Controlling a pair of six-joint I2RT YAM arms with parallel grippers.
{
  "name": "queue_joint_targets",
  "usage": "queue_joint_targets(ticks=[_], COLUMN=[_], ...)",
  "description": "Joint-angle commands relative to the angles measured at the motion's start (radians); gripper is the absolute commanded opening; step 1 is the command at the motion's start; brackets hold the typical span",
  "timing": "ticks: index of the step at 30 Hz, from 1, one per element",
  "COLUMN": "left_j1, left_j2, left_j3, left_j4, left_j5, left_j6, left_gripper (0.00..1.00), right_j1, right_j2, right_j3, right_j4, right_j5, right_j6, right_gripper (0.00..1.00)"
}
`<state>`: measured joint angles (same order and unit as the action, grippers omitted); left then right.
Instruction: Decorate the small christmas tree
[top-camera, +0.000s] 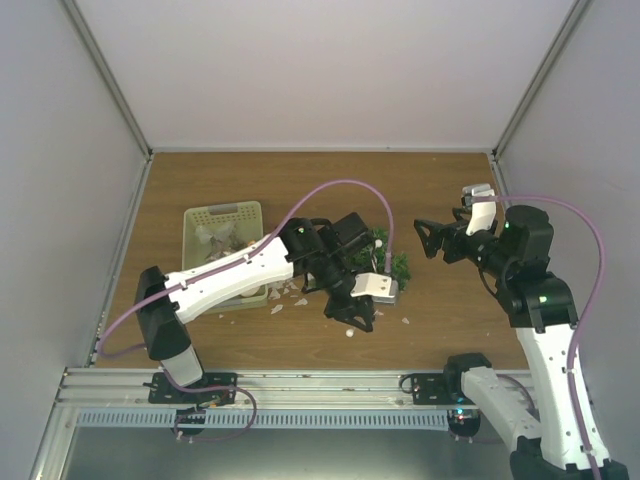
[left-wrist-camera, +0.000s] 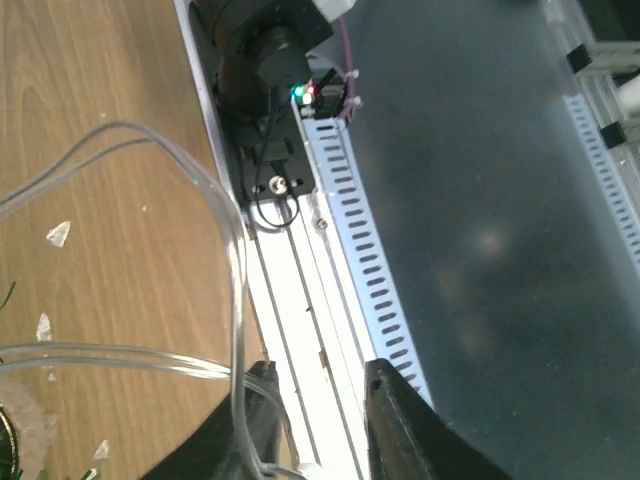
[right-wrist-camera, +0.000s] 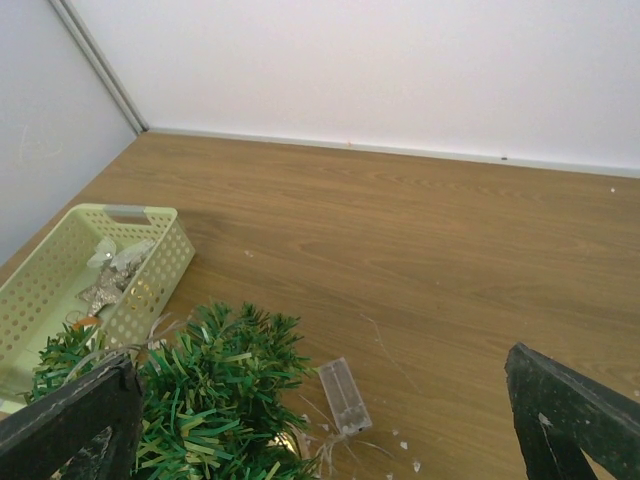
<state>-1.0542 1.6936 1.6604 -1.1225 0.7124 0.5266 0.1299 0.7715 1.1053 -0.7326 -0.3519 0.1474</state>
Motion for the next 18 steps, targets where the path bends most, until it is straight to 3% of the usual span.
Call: queue_joint_targets(ticks=[1, 18], left_j1=[-0.009, -0.025], left_j2=[0.020, 0.002], left_j3=[-0.037, -0.052], left_j4=[0.032, -0.034], left_j5=[-0.046, -0.043], left_j6=[0.002, 0.017], left_gripper=[0.32, 0.78], right_j1=[0.003, 0.003], right_j2=[0.000, -0.001], right_j3=[0.001, -0.015], right_j4=[0.016, 0.023], right_j5=[-0.003, -0.017], right_j6=[-0.001, 0.003], right_gripper=[0.99, 0.99])
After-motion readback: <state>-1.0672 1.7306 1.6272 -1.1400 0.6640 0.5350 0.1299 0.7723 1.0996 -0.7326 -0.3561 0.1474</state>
